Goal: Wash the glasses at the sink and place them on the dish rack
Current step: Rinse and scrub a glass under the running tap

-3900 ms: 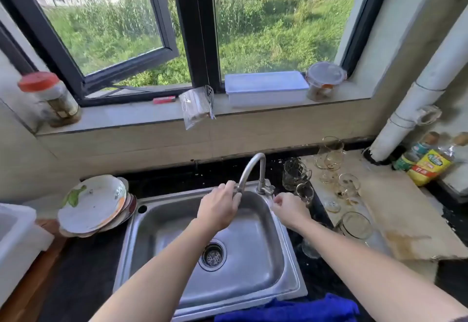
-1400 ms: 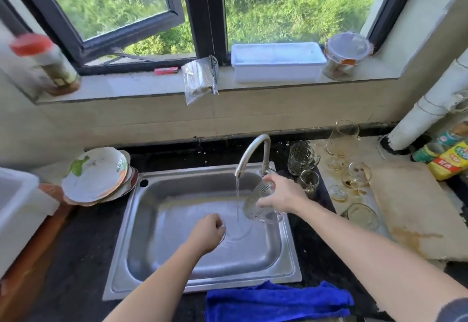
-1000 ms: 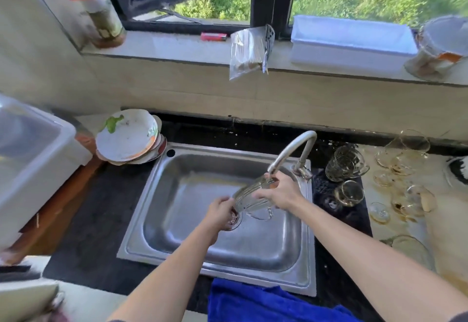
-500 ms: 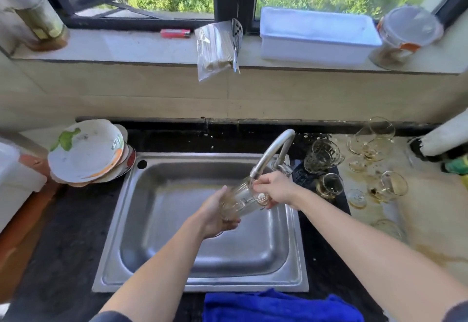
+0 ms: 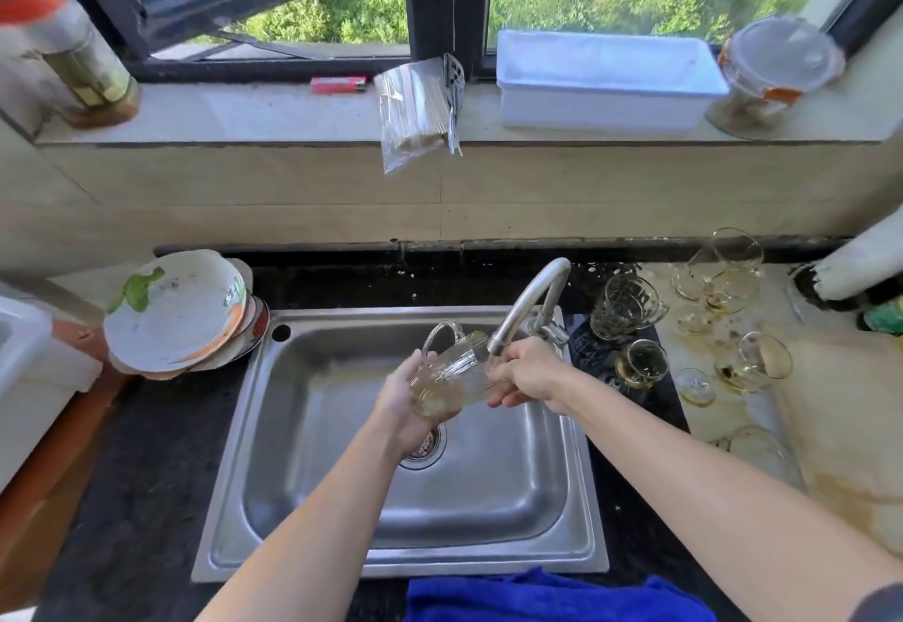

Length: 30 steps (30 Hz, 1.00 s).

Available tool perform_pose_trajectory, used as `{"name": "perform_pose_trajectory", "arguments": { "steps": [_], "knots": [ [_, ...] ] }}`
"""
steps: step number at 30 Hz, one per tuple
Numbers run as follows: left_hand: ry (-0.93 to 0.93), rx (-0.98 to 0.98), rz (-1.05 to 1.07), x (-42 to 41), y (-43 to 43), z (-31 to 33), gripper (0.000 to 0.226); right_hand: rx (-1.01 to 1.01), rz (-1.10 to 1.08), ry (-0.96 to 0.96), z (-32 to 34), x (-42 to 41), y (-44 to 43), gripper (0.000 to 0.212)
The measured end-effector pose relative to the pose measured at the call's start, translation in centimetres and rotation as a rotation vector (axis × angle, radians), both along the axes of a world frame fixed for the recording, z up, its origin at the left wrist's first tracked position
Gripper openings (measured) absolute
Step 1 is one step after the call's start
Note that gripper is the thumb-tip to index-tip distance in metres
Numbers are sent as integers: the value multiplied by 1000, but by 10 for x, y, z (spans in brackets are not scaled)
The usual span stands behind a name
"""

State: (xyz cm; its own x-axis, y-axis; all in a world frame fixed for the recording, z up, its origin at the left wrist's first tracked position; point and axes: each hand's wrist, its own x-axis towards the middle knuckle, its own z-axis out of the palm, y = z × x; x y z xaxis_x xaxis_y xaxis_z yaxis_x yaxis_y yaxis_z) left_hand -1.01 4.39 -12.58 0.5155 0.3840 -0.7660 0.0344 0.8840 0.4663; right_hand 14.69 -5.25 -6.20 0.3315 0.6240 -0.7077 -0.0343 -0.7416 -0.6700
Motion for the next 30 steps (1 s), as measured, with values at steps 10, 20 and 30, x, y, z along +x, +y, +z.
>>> {"name": "perform_pose_trajectory", "arguments": {
  "steps": [10,20,30],
  "knots": [
    [22,11,-75,0,-6,3,21,37,9,-115,7,1,0,16],
    [113,13,-206,-1,-10,0,37,113,146,-335,8,8,4,17],
    [74,19,-117,-6,-7,0,42,89,115,-211,17,0,-3,18]
  ]
}}
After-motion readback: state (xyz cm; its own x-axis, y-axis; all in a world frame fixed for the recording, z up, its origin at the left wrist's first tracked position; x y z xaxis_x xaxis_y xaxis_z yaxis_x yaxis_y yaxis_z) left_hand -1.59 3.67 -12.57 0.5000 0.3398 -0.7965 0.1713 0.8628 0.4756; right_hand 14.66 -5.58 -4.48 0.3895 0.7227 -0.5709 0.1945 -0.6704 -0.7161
